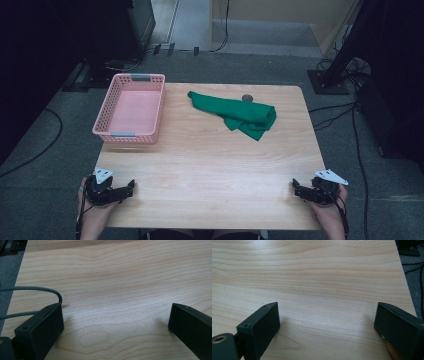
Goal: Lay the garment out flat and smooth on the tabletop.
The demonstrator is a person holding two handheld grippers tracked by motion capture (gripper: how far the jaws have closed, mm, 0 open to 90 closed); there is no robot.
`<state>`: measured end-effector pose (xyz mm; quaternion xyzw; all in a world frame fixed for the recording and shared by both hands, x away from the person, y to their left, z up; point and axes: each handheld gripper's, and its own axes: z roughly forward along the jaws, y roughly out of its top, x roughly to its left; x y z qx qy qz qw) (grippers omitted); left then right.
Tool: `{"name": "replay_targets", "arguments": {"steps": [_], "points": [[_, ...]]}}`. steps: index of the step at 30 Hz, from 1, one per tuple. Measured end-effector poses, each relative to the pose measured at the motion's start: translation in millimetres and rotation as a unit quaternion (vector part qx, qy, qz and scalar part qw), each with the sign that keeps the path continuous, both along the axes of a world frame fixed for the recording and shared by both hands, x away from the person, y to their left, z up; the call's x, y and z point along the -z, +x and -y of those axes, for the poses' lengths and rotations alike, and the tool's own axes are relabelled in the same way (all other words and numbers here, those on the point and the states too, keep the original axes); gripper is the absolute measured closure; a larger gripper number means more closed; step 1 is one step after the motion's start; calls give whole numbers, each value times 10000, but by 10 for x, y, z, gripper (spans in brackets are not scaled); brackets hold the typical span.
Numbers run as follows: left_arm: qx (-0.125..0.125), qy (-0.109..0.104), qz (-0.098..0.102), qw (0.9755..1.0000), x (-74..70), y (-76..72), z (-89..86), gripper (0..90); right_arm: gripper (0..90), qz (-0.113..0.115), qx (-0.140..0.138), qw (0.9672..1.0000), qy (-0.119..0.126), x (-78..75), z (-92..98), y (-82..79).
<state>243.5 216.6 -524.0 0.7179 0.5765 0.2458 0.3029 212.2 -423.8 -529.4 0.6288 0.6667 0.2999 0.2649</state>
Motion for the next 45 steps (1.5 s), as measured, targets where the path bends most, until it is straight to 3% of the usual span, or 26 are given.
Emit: {"name": "replay_targets", "arguments": {"steps": [7,15,20,33,45], "points": [[-15,-1,2,10000,0,3,7,5,69,5,-141,9999,-5,-2,-19,-8],[-21,4,-3,10000,-1,4,12,5,113,409,6,9977,544,-99,-25,-12],[-29,2,-5,10000,-1,5,13,5,112,484,-15,9967,646,-206,-76,85],[-133,-9,2,9999,0,11,29,4,113,640,-297,9957,596,-459,-373,443],[-101,-4,-3,9999,-1,11,31,4,113,758,-515,9945,504,-687,-610,648]]}}
